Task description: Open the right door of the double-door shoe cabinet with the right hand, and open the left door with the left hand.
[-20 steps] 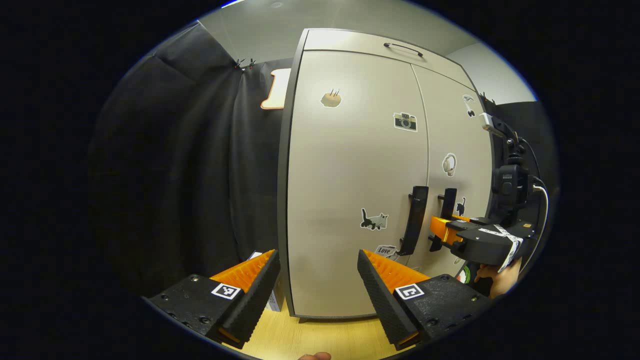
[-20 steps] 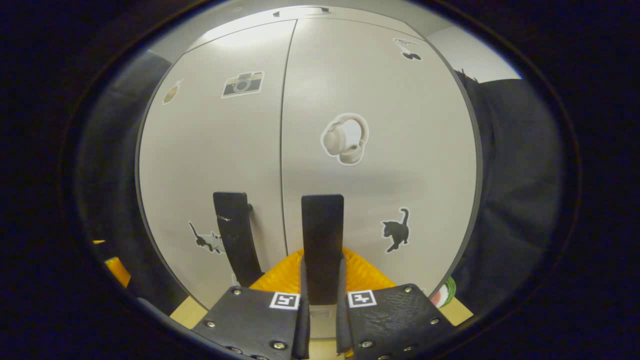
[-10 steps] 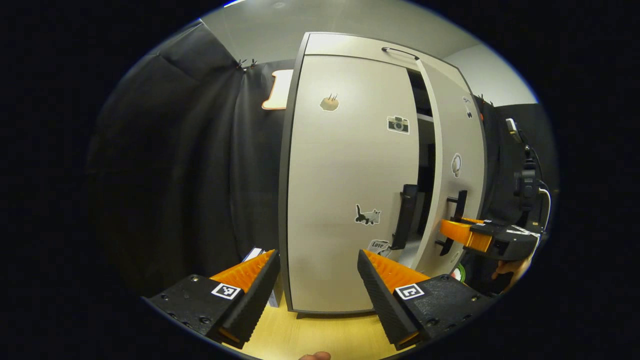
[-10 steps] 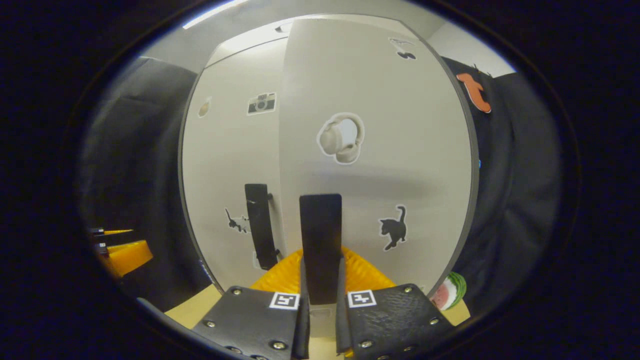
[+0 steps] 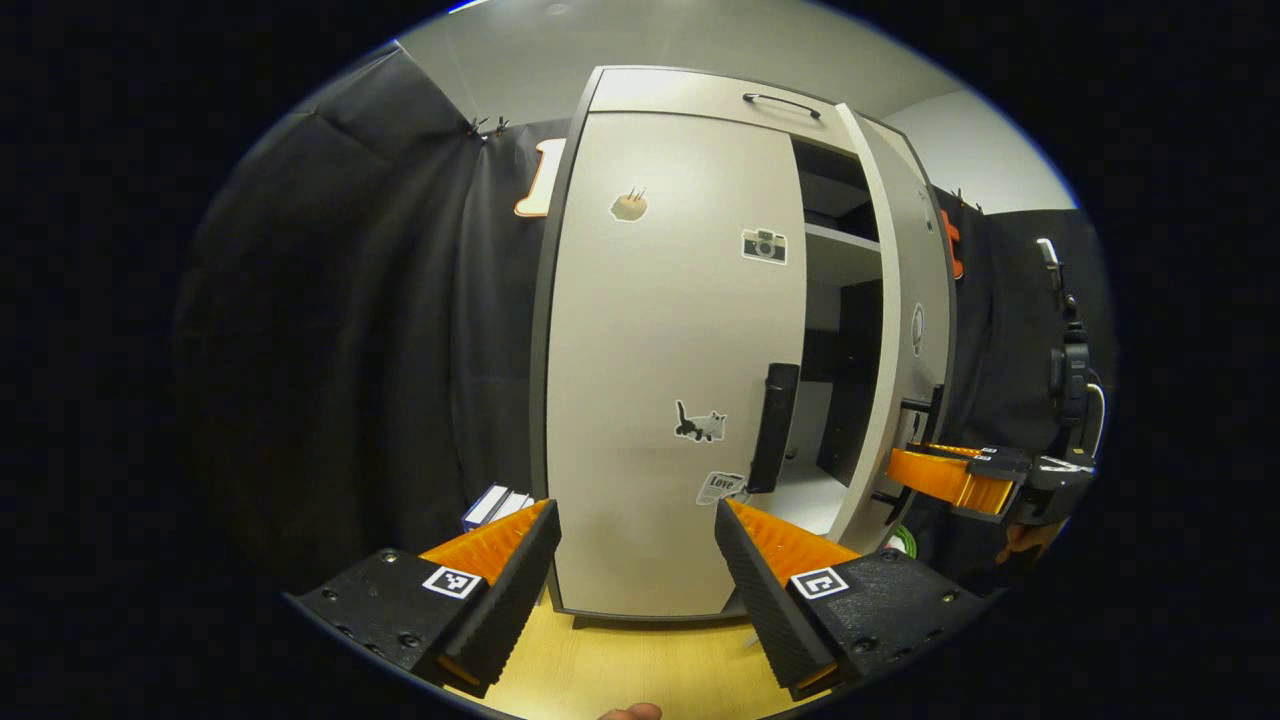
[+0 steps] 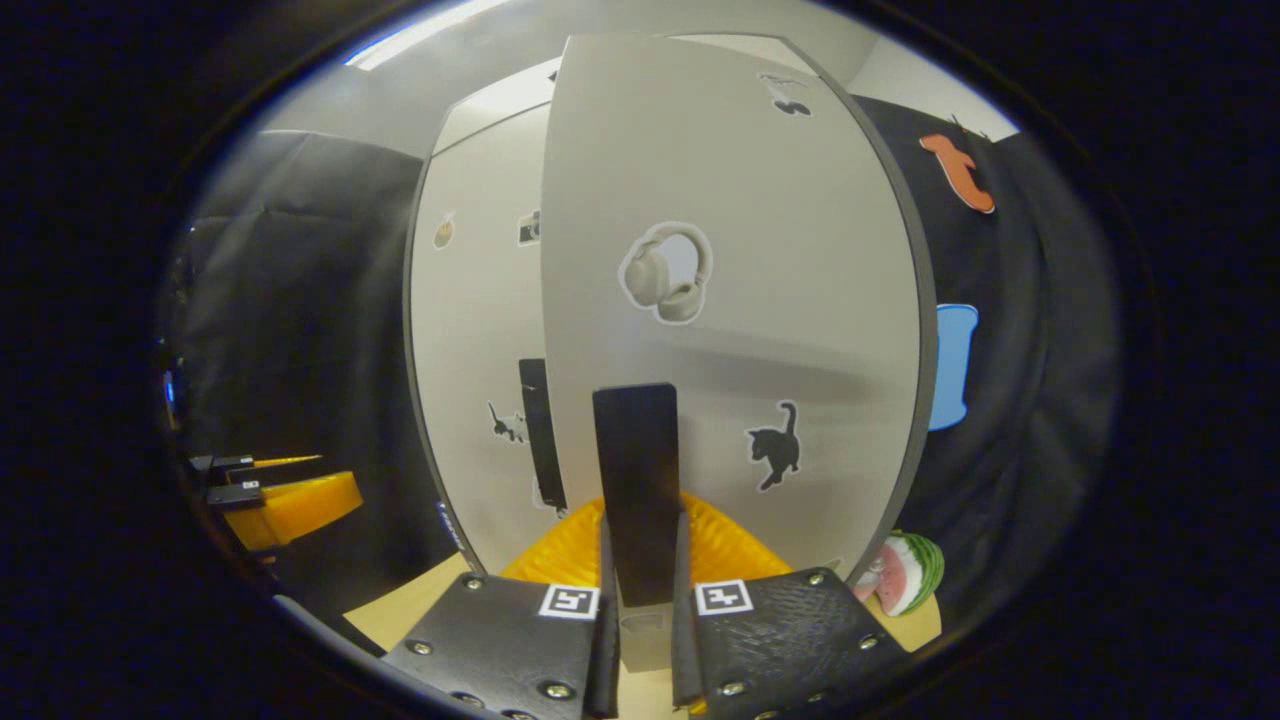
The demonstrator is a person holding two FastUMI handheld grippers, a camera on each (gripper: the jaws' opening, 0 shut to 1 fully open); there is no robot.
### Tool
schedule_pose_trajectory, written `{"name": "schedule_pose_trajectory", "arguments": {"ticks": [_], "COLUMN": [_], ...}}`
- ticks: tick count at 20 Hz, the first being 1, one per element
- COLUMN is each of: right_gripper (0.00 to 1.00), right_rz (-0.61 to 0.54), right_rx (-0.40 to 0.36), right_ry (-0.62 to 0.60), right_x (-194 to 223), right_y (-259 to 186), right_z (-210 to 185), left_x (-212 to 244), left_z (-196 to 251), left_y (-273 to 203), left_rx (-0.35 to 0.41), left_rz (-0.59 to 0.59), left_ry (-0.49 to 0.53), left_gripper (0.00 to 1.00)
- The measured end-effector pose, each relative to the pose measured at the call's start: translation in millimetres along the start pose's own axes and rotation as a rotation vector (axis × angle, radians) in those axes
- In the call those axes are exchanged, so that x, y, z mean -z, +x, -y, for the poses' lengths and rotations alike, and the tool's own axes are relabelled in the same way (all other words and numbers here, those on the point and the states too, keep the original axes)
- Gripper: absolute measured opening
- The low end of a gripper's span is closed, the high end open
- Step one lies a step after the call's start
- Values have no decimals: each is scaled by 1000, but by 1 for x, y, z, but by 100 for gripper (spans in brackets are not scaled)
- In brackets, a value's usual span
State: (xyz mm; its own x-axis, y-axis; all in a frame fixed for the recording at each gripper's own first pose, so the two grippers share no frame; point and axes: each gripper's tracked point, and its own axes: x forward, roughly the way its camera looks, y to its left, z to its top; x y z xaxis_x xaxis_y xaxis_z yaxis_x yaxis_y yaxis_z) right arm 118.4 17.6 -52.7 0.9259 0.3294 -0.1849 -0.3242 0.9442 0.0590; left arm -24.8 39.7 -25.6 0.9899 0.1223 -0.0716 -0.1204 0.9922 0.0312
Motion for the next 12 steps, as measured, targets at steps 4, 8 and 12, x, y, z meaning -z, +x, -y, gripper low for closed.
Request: {"name": "schedule_pose_trajectory", "arguments": {"ticks": [4,8,12], "right_gripper": [21,21,21], "right_rz": [5,6,7], "right_rx": [-43,-74,-85], "right_ry": [18,26,33], "right_x": [-1,-2,-1], "right_y": [-8,-17,-26], "right_z": [3,8,13], "left_x": [0,3,9], "left_z": [7,5,9], "left_y": [-9,-18,-23], "left_rx": [-13,-41,-47], "left_rz": [3,3,-12], "left_ry": [5,-1,-9], "left_gripper": [96,93,96]}}
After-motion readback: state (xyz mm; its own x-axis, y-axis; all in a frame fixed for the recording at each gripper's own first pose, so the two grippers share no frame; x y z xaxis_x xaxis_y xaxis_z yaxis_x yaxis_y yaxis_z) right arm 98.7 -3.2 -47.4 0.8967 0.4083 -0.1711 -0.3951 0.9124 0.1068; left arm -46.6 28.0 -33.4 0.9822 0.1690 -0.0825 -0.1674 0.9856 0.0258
